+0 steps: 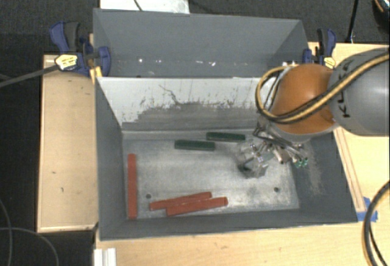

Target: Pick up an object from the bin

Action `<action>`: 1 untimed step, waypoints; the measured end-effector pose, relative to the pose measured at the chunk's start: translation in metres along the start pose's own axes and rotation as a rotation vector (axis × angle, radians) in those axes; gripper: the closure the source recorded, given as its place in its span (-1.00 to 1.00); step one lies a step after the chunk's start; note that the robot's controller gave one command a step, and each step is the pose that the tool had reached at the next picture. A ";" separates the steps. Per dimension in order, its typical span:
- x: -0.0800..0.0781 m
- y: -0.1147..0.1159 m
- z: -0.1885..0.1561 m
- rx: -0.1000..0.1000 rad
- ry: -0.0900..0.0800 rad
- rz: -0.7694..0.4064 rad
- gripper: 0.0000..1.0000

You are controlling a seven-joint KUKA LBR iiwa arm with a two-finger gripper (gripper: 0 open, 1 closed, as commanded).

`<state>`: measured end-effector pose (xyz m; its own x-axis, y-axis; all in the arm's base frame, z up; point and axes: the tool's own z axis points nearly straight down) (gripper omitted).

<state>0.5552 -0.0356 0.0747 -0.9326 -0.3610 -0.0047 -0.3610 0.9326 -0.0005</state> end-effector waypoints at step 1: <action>-0.010 -0.021 -0.139 0.004 -0.006 0.056 1.00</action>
Offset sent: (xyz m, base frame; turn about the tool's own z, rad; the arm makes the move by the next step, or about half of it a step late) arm 0.0137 -0.0157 0.1330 0.0511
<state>0.5717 -0.0518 0.2133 -0.9514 -0.3078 -0.0112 -0.3078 0.9515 -0.0045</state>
